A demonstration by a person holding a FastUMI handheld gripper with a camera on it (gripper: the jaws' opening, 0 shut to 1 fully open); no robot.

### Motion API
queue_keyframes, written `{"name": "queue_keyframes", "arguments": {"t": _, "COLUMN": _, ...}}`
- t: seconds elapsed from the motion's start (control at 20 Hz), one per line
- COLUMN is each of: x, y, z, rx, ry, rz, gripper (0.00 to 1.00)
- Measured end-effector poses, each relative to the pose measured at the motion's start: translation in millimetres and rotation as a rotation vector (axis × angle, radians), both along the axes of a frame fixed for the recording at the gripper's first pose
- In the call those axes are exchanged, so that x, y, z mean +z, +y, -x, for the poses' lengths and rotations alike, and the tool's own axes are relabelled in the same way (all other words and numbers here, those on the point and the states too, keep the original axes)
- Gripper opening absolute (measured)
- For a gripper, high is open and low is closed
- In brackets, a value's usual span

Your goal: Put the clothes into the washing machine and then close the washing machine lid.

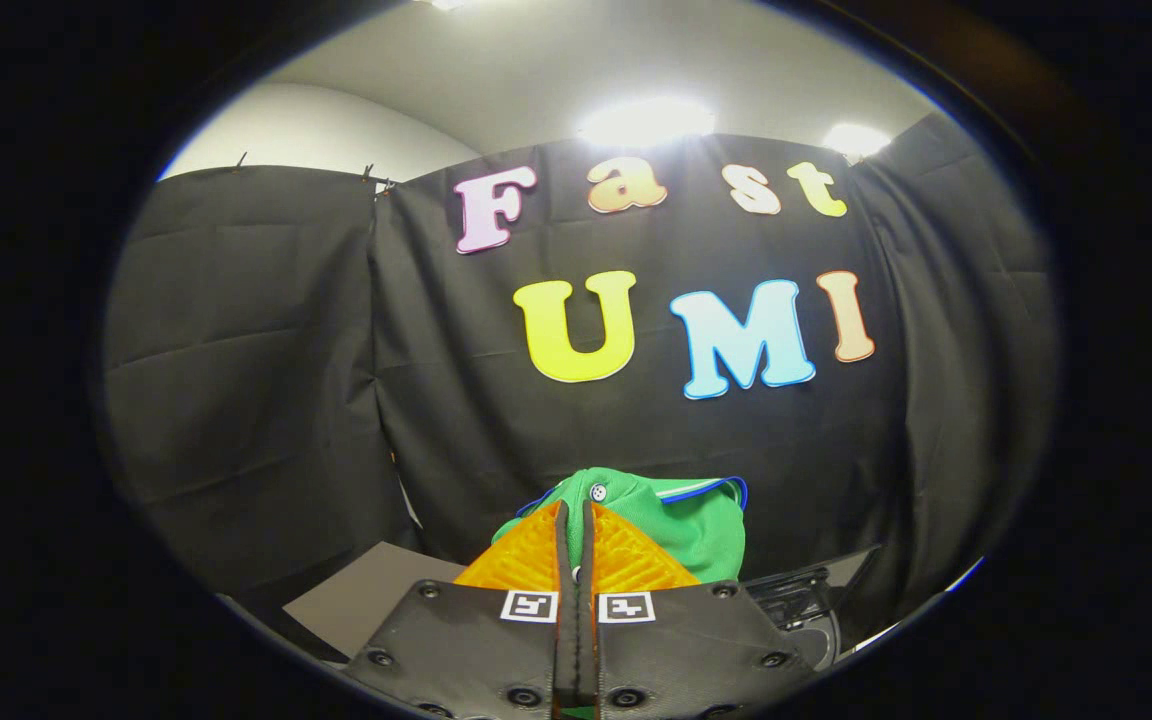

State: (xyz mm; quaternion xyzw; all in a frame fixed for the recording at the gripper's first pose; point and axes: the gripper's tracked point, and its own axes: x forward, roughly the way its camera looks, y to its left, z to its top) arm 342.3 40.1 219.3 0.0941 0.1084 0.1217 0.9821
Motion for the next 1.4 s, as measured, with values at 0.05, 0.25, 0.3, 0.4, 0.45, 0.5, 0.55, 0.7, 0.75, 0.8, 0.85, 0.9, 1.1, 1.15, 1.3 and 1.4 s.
{"name": "queue_keyframes", "arguments": {"t": 0.05, "x": -1.6, "y": -11.3, "z": -1.7, "rx": -0.009, "ry": 0.001, "rz": 0.002, "gripper": 0.01}}
{"name": "queue_keyframes", "arguments": {"t": 0.25, "x": -8.8, "y": -55.2, "z": -7.4, "rx": -0.045, "ry": 0.008, "rz": 0.004, "gripper": 0.01}}
{"name": "queue_keyframes", "arguments": {"t": 0.3, "x": -10.6, "y": -64.8, "z": -9.0, "rx": -0.053, "ry": 0.009, "rz": 0.002, "gripper": 0.01}}
{"name": "queue_keyframes", "arguments": {"t": 0.4, "x": -15.5, "y": -81.1, "z": -9.5, "rx": -0.064, "ry": 0.015, "rz": -0.003, "gripper": 0.01}}
{"name": "queue_keyframes", "arguments": {"t": 0.45, "x": -19.0, "y": -88.7, "z": -9.8, "rx": -0.069, "ry": 0.017, "rz": 0.0, "gripper": 0.01}}
{"name": "queue_keyframes", "arguments": {"t": 0.5, "x": -23.1, "y": -95.6, "z": -9.8, "rx": -0.073, "ry": 0.022, "rz": 0.004, "gripper": 0.01}}
{"name": "queue_keyframes", "arguments": {"t": 0.55, "x": -27.4, "y": -101.9, "z": -10.3, "rx": -0.076, "ry": 0.028, "rz": 0.005, "gripper": 0.01}}
{"name": "queue_keyframes", "arguments": {"t": 0.7, "x": -42.8, "y": -114.8, "z": -9.0, "rx": -0.082, "ry": 0.053, "rz": 0.0, "gripper": 0.01}}
{"name": "queue_keyframes", "arguments": {"t": 0.75, "x": -47.4, "y": -118.6, "z": -9.0, "rx": -0.085, "ry": 0.06, "rz": -0.001, "gripper": 0.01}}
{"name": "queue_keyframes", "arguments": {"t": 0.8, "x": -51.5, "y": -121.4, "z": -8.9, "rx": -0.087, "ry": 0.065, "rz": -0.002, "gripper": 0.01}}
{"name": "queue_keyframes", "arguments": {"t": 0.85, "x": -56.2, "y": -124.1, "z": -9.0, "rx": -0.088, "ry": 0.071, "rz": 0.0, "gripper": 0.01}}
{"name": "queue_keyframes", "arguments": {"t": 0.9, "x": -62.0, "y": -126.7, "z": -8.9, "rx": -0.089, "ry": 0.079, "rz": 0.001, "gripper": 0.01}}
{"name": "queue_keyframes", "arguments": {"t": 1.1, "x": -85.0, "y": -133.4, "z": -9.3, "rx": -0.088, "ry": 0.114, "rz": 0.005, "gripper": 0.01}}
{"name": "queue_keyframes", "arguments": {"t": 1.15, "x": -90.2, "y": -134.8, "z": -9.5, "rx": -0.086, "ry": 0.121, "rz": 0.006, "gripper": 0.01}}
{"name": "queue_keyframes", "arguments": {"t": 1.3, "x": -107.9, "y": -136.1, "z": -10.7, "rx": -0.077, "ry": 0.147, "rz": 0.01, "gripper": 0.01}}
{"name": "queue_keyframes", "arguments": {"t": 1.4, "x": -120.9, "y": -137.5, "z": -11.9, "rx": -0.072, "ry": 0.164, "rz": 0.018, "gripper": 0.01}}
